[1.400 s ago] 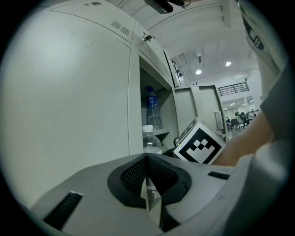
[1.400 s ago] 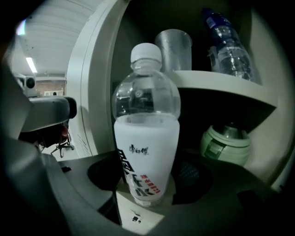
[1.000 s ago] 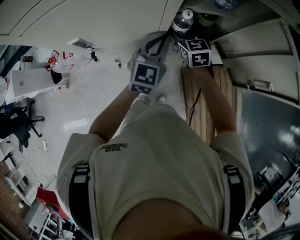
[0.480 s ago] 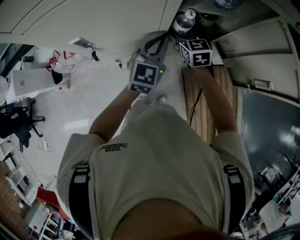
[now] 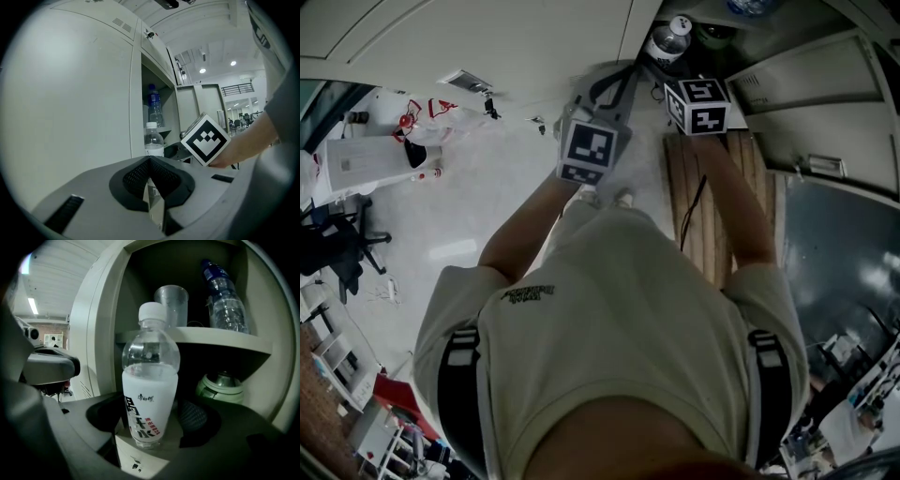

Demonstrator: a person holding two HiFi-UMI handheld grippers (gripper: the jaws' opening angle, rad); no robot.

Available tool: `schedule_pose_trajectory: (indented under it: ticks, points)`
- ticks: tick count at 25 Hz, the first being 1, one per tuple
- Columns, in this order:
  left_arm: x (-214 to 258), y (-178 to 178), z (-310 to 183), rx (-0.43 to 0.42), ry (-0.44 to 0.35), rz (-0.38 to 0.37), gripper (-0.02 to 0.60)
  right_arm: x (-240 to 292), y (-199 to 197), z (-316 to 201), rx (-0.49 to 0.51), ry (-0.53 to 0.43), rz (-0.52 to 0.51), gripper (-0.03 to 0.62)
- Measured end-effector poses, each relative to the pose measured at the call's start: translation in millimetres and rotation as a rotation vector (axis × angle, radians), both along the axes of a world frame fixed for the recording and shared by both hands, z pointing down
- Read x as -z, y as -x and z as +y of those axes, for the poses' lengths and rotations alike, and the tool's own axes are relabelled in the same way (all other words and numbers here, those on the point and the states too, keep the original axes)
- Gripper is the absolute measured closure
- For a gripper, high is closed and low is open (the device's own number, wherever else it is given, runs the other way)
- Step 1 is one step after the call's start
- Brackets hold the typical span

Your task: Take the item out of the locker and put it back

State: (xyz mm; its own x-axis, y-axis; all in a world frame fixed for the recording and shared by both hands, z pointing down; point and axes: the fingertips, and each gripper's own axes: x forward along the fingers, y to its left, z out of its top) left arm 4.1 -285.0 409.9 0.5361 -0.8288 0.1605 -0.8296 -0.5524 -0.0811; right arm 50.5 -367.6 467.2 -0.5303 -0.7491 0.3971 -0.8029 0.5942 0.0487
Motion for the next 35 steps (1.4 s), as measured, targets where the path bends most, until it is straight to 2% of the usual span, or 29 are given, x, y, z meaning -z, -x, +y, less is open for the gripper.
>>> schedule_pose_trajectory:
  ticks: [15, 20, 25, 27, 29, 31, 35]
  points:
    - [22.9, 5.3, 6.0, 0.007, -0.036, 0.009, 0.568, 56.2, -8.2, 18.7, 0.0, -0.107, -0.028, 0.23]
    - [38.4, 9.6, 7.7, 0.011, -0.063, 0.013, 0.568, 92.5, -19.2, 34.2, -0.015, -0.166, -0.079, 0.23]
    - [56.5, 12.0, 12.0, 0.013, -0.092, 0.025, 0.568, 128.9, -28.6, 54.5, -0.014, -0.188, -0.181, 0.23]
    - [63.1, 14.1, 12.7, 0.014, -0.103, 0.022, 0.568, 143.7, -32.2, 61.8, -0.012, -0.228, -0.192, 0.23]
    - [69.0, 17.5, 13.6, 0.018, -0.111, 0.017, 0.568, 158.8, -36.8, 71.3, -0.013, -0.299, -0.177, 0.273]
    - [76.5, 22.1, 15.5, 0.025, -0.12, 0.015, 0.568, 171.7, -41.7, 82.2, -0.015, -0.345, -0.178, 0.277]
    - [96.6, 30.6, 20.3, 0.035, -0.183, -0.018, 0.568, 199.3, -58.7, 101.3, -0.05, -0.409, -0.234, 0.43]
